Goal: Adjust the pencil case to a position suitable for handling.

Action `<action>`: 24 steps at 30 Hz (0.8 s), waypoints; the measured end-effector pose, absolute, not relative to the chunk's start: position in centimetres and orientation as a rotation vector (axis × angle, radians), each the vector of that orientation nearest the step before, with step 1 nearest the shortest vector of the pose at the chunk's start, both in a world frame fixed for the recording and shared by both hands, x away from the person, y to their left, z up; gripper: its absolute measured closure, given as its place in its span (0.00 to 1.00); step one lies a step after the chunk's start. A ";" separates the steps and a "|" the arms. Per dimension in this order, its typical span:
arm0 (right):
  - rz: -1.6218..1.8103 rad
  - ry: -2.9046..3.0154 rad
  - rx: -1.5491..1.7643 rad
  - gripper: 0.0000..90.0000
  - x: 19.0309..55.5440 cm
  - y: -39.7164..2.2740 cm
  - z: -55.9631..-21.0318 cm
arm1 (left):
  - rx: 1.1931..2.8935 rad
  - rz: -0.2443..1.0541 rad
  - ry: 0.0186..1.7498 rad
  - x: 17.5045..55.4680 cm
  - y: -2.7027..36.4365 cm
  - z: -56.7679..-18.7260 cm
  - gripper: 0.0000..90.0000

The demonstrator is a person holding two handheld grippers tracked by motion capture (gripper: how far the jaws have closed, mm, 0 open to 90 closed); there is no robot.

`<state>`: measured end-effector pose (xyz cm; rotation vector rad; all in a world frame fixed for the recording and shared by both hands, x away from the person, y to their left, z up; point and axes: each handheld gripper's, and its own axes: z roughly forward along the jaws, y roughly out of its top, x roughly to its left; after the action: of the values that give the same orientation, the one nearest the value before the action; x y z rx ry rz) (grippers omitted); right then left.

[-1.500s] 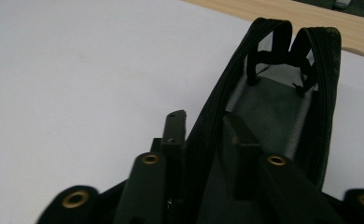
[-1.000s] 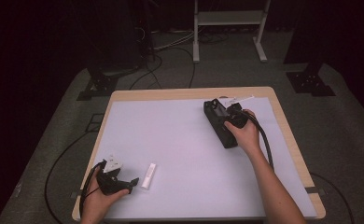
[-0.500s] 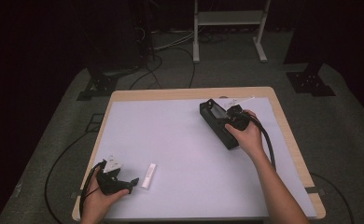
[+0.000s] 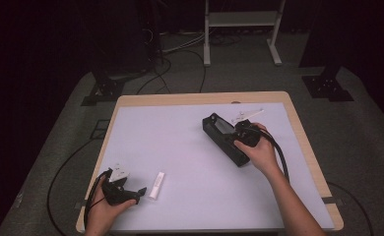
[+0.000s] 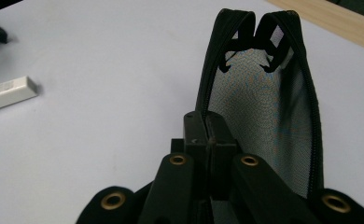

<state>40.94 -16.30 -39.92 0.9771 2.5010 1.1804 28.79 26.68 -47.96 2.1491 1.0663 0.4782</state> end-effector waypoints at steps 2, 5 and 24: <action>1.179 2.522 0.940 0.98 40.4 -15.9 -40.0 | 2.145 0.476 1.071 28.8 26.6 -48.0 0.02; 1.181 2.536 0.924 0.98 40.1 -15.6 -40.0 | 2.147 0.478 1.068 28.8 26.7 -48.0 0.02; 1.230 2.643 0.780 0.98 37.4 -13.4 -40.1 | 2.151 0.476 1.068 28.8 26.7 -48.0 0.02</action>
<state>37.37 -13.38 -40.08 0.7804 2.6434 1.2298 28.78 26.68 -47.95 2.1511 1.0684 0.4760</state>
